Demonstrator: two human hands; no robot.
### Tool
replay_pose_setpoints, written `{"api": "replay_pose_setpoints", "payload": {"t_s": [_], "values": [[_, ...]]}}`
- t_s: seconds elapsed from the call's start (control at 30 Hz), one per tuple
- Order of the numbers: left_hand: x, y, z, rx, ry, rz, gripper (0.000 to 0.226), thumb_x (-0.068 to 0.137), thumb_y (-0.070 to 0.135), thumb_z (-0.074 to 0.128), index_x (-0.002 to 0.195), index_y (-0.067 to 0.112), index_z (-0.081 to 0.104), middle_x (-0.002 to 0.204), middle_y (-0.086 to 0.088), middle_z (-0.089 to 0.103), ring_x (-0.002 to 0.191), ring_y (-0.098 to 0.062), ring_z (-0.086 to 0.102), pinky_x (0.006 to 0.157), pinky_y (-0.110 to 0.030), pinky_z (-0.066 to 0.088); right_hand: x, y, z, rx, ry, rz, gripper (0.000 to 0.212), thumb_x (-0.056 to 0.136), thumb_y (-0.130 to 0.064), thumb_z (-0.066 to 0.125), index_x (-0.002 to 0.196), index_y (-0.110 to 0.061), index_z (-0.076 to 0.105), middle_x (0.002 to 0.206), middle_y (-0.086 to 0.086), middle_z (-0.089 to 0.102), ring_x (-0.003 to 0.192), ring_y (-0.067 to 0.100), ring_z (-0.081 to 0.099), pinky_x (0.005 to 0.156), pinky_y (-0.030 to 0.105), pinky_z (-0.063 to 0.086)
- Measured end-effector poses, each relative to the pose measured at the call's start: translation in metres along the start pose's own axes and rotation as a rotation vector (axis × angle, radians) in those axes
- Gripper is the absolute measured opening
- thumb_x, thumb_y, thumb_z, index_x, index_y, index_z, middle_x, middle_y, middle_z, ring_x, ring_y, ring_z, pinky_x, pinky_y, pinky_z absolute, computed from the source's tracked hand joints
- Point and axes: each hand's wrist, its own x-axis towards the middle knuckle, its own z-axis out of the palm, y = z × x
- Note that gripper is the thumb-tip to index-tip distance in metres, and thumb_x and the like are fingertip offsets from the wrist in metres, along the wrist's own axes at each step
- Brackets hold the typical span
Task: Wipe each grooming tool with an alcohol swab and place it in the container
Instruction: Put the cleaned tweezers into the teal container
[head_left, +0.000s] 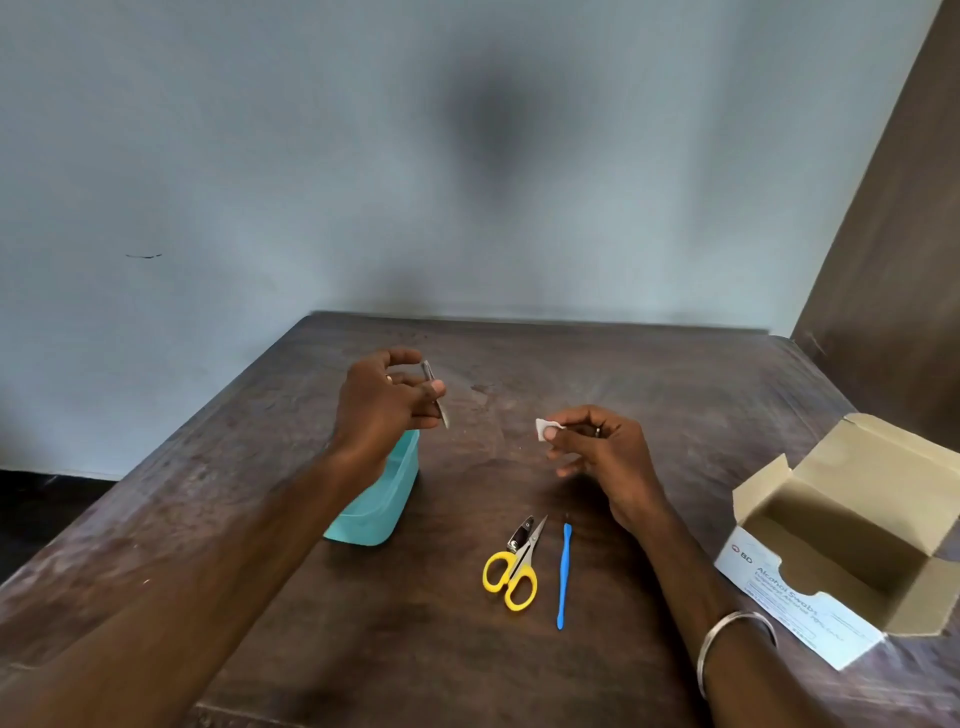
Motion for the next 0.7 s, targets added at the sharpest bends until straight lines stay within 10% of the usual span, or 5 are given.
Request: {"api": "replay_pose_setpoints", "payload": {"t_s": [0.7], "values": [[0.004, -0.032, -0.038, 0.877, -0.243, -0.175, 0.032, 0.087, 0.003, 0.067, 0.118, 0.007, 0.068, 0.084, -0.009, 0.072, 0.066, -0.02, 0.073, 0.063, -0.032, 0.062, 0.005, 0.005, -0.001, -0.067, 0.013, 0.004, 0.011, 0.083, -0.003, 0.076, 0.092, -0.009, 0.074, 0.082, 0.012, 0.076, 0.058, 0.018, 0.065, 0.05, 0.031, 0.052]]}}
